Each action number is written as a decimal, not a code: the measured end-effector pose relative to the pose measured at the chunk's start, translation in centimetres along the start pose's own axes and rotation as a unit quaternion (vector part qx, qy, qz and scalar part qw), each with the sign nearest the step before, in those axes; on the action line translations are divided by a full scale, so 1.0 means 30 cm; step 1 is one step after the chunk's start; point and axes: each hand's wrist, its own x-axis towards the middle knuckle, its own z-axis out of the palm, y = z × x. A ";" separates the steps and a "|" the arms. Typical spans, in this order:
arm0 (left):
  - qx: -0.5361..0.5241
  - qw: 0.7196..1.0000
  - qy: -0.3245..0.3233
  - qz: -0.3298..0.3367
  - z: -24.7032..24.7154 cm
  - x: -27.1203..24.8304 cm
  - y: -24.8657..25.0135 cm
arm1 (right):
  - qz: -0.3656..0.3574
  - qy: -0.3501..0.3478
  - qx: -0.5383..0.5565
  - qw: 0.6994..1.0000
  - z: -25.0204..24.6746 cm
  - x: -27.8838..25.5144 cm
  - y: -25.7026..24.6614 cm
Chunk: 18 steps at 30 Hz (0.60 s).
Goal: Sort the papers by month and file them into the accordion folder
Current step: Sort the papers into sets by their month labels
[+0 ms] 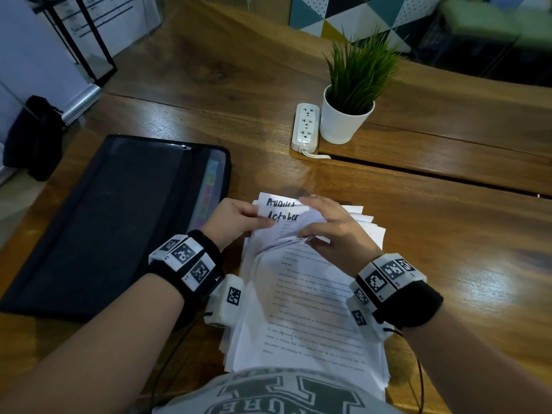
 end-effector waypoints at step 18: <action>0.015 0.998 -0.037 0.052 0.009 -0.048 -0.002 | -0.012 -0.014 0.027 0.999 -0.037 0.023 -0.011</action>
